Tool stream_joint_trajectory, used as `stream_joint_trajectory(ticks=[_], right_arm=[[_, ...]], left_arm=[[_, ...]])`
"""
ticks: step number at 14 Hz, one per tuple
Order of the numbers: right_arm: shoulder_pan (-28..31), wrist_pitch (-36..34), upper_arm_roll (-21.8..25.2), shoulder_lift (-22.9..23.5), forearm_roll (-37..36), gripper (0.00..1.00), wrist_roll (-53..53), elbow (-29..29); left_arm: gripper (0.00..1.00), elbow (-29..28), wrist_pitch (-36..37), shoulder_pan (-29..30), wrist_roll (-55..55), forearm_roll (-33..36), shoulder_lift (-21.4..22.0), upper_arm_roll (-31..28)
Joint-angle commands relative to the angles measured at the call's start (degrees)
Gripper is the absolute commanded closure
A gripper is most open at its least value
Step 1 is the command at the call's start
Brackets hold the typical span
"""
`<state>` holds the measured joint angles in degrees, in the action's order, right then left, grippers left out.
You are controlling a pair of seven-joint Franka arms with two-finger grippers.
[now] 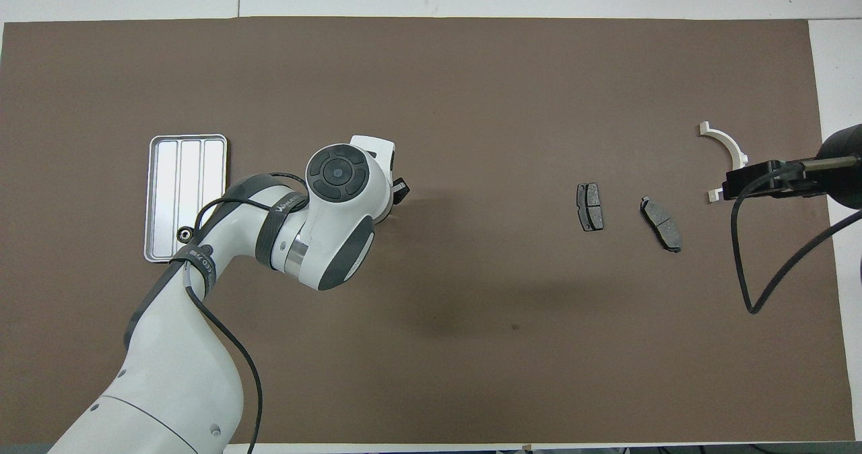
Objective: Pick bearing gear from pile to tray
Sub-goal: 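Grasp the second bearing with the left gripper while the right gripper withdraws, then carry the second bearing into the tray and open the left gripper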
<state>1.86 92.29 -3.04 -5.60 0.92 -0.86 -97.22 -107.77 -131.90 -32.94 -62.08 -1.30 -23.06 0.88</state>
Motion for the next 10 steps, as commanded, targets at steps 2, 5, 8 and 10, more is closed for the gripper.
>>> stream_joint_trajectory(ticks=[2,5,8,10], right_arm=[[1.31,-0.09,-0.56,-1.35,0.67,0.00,1.04,-1.66],[1.66,-0.09,-0.48,-1.35,0.67,0.00,0.95,-1.65],[2.27,0.61,-0.74,-1.09,0.67,0.00,0.95,-0.96],[4.54,0.26,-2.49,-0.91,1.02,0.00,1.04,0.45]], left_arm=[[1.00,-0.34,0.06,-1.60,-3.13,0.77,0.21,-1.15],[1.00,1.25,6.64,1.89,0.44,5.33,2.22,-3.34],[1.00,-2.17,10.60,14.35,19.92,5.25,9.51,-3.08],[1.00,-2.27,10.26,21.31,32.06,4.29,9.62,-2.99]])
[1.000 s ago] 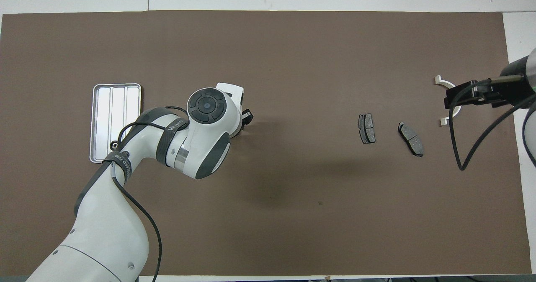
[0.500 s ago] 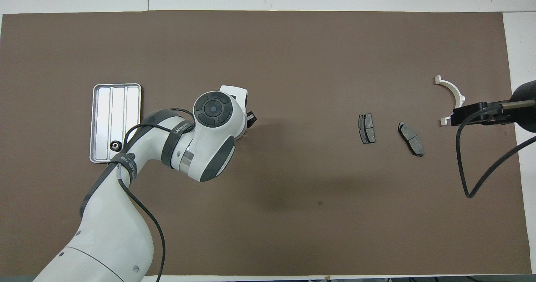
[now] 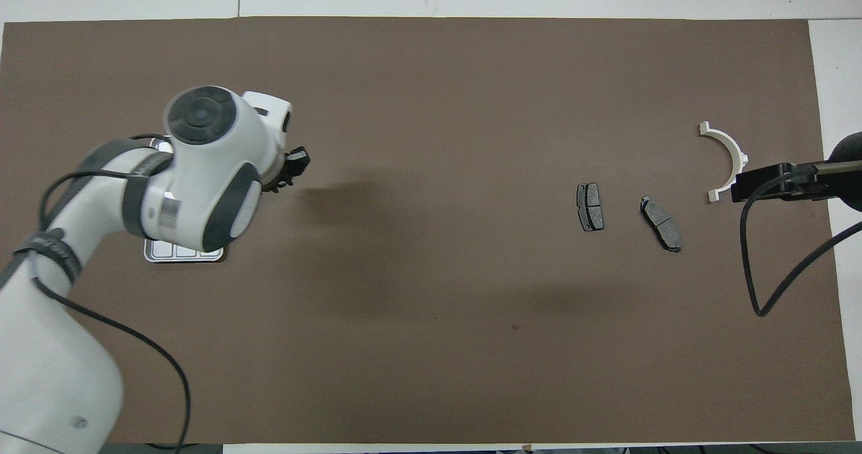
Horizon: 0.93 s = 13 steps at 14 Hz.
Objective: Pick bearing gear from pile to tray
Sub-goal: 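Carry the second bearing into the tray and open the left gripper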
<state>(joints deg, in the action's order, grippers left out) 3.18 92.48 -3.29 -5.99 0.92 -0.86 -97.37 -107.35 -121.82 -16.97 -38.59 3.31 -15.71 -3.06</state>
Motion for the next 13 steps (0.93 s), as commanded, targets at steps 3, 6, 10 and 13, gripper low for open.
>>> stream_joint_trajectory(ticks=[3,6,10,13], right_arm=[[4.30,-0.46,-3.92,-0.51,1.10,0.00,0.95,0.96],[3.25,-0.37,-3.40,-0.43,1.01,0.00,0.95,1.04],[-0.36,-0.37,0.12,-0.34,1.01,0.00,0.77,1.04],[-0.45,-0.37,0.30,-0.42,0.93,0.00,0.77,1.04]], left_arm=[[1.00,-3.56,-2.26,12.20,19.67,-0.67,2.08,0.95],[1.00,-7.25,-9.99,13.44,19.78,-0.67,0.85,0.86],[1.00,-7.53,-11.85,13.71,20.31,-0.85,-0.29,0.95],[1.00,-9.54,-16.58,14.41,20.22,-4.54,-0.64,0.86]])
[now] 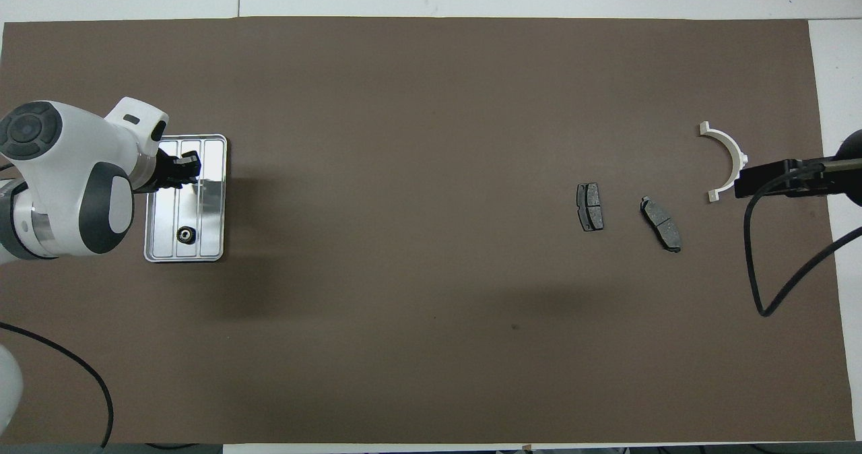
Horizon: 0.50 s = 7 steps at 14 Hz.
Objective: Pick bearing gear from pile to tray
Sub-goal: 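Carry the second bearing into the tray and open the left gripper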
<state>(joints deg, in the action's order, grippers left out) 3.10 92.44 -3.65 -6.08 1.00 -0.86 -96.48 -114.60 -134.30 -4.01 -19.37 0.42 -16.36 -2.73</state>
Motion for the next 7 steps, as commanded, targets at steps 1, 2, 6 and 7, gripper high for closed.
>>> stream_joint_trajectory(ticks=[1,2,6,7], right_arm=[[-0.29,-0.33,0.67,-0.34,0.85,0.00,0.77,0.16],[-0.29,-0.41,0.67,-0.34,0.85,0.00,0.95,0.07],[-0.20,-0.50,0.67,-0.60,0.85,0.00,0.95,-0.19],[-0.20,-0.59,0.67,-0.60,0.85,0.00,0.95,-0.20]], left_arm=[[1.00,-2.91,-4.91,1.47,1.00,-1.65,0.01,0.53],[1.00,-3.00,-5.00,1.55,1.35,-1.65,0.01,0.45],[1.00,-3.27,-5.18,1.64,3.11,-1.65,-0.16,0.44],[1.00,-3.35,-5.18,1.47,3.03,-1.65,-0.07,0.44]])
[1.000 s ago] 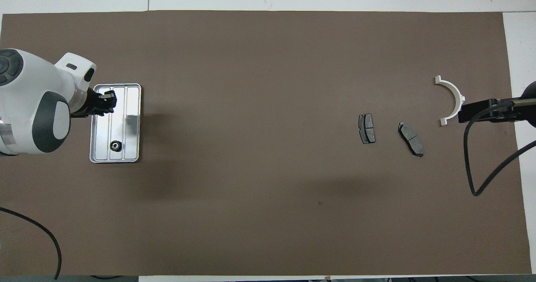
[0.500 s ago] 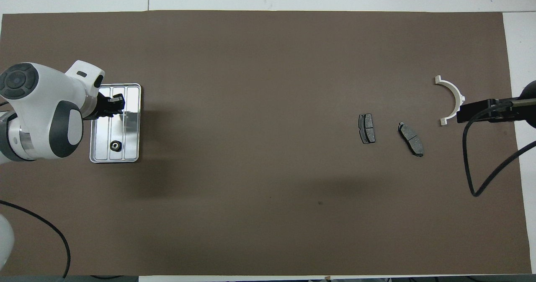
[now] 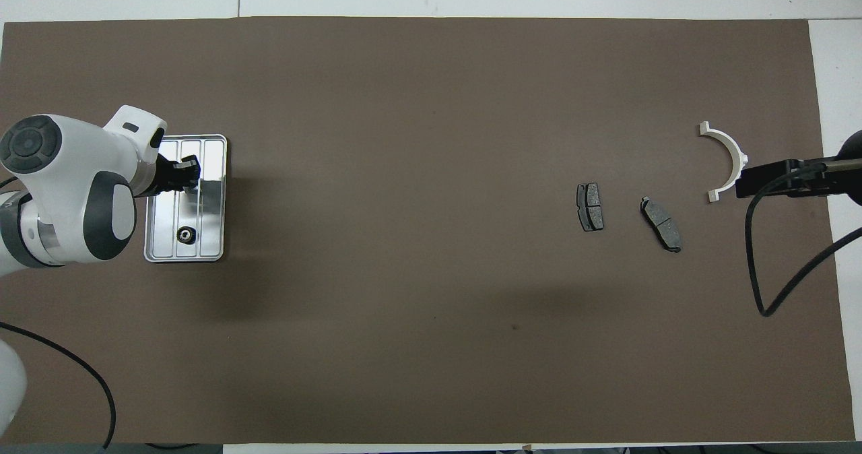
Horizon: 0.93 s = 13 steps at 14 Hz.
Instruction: Pick bearing gear from pile to tray
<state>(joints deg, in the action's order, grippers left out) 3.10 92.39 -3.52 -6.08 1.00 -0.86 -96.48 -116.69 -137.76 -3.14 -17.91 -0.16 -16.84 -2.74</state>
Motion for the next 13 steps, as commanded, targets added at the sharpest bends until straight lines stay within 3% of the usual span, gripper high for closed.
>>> stream_joint_trajectory(ticks=[1,4,5,7,8,10,13], right_arm=[[-0.29,-0.54,0.53,-0.60,0.85,0.00,0.95,-0.11],[-0.29,-0.54,0.53,-0.69,0.76,0.00,0.95,-0.20],[-0.29,-0.63,0.53,-0.69,0.76,0.00,0.95,-0.29],[-0.11,-0.46,0.53,-0.69,0.76,0.00,0.95,-0.29],[-0.11,-0.46,0.53,-0.69,0.76,0.00,0.77,-0.29],[-0.29,-0.37,0.45,-0.69,0.76,0.00,0.77,-0.20],[-0.29,-0.28,0.36,-0.69,0.76,0.00,0.77,-0.29]], left_arm=[[0.87,-1.69,-1.81,0.68,1.64,-1.07,0.40,0.45],[0.83,-3.01,-3.38,0.68,1.73,-1.07,0.49,0.45],[0.77,-3.62,-3.91,0.41,1.65,-1.07,0.49,0.45],[0.07,-2.67,-2.78,0.33,1.47,-1.07,0.49,0.45],[0.00,-1.70,-1.56,0.06,1.38,-1.07,0.49,0.45],[0.00,2.24,5.97,0.49,1.64,-0.99,1.54,0.36],[0.00,6.04,20.29,0.85,1.91,-0.90,8.54,0.36]])
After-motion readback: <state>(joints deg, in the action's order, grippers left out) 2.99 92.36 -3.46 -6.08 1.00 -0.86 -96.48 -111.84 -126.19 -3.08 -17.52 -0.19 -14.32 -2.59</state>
